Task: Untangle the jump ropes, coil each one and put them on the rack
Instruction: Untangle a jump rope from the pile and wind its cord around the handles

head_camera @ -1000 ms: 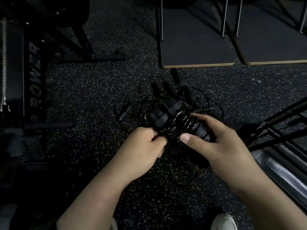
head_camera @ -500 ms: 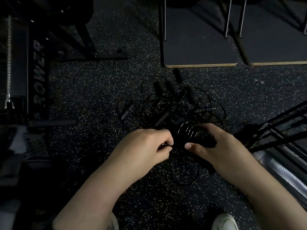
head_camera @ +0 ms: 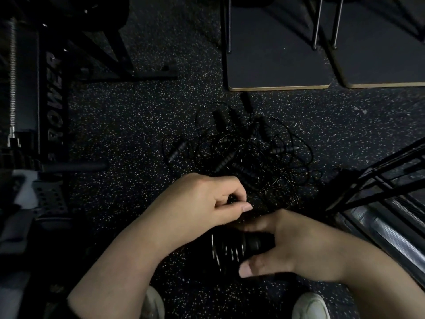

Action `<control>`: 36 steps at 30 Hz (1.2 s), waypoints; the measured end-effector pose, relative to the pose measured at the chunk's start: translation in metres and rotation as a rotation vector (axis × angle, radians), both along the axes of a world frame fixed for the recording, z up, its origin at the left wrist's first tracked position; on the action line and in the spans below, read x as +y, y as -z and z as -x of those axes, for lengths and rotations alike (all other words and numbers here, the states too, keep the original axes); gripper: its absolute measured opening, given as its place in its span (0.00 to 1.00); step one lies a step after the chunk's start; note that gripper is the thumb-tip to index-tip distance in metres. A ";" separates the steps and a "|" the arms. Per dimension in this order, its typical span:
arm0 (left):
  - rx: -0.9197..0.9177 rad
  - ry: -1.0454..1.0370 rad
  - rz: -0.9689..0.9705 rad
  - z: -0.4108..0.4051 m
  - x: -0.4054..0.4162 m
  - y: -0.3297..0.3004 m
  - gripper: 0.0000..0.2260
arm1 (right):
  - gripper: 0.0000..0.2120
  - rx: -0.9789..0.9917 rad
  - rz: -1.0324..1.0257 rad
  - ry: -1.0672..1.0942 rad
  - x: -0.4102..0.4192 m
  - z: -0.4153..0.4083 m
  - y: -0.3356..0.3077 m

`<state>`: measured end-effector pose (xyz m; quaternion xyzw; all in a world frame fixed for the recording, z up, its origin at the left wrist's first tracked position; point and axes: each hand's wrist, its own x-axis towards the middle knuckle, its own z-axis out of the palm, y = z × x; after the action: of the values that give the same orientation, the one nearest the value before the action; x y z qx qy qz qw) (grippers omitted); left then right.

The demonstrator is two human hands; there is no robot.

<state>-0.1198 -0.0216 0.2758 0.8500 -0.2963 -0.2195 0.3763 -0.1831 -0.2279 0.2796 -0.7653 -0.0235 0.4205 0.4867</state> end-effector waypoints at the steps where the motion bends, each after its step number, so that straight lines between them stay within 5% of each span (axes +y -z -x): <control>1: 0.018 -0.010 0.046 0.000 -0.001 -0.001 0.07 | 0.20 0.019 -0.059 -0.009 0.001 0.000 -0.002; 9: 0.390 -0.041 0.292 -0.008 -0.012 -0.002 0.15 | 0.21 0.155 -0.538 0.052 -0.008 0.001 -0.006; 13: 0.491 -0.351 0.348 -0.006 -0.011 0.024 0.13 | 0.21 0.056 -0.719 0.261 -0.006 0.001 -0.002; 15: 0.454 -0.527 0.291 0.002 -0.007 0.040 0.03 | 0.22 -0.022 -0.788 0.408 -0.004 0.001 0.003; 17: 0.436 -0.536 0.259 0.008 -0.016 0.036 0.24 | 0.25 -0.082 -0.842 0.593 -0.004 -0.001 0.005; 20: 0.454 -0.379 0.200 0.009 -0.032 0.018 0.18 | 0.26 -0.156 -0.744 0.785 -0.008 -0.006 0.005; 25: 0.320 -0.462 0.111 0.005 -0.026 0.014 0.17 | 0.14 -0.231 -0.364 0.855 -0.009 -0.006 -0.001; 36: 0.165 -0.277 -0.069 0.006 -0.025 0.012 0.10 | 0.23 -0.376 -0.089 0.913 0.000 -0.006 0.006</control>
<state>-0.1255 -0.0468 0.2633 0.8741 -0.1369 -0.2446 0.3966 -0.1771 -0.2283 0.2735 -0.7386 0.2088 0.0180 0.6407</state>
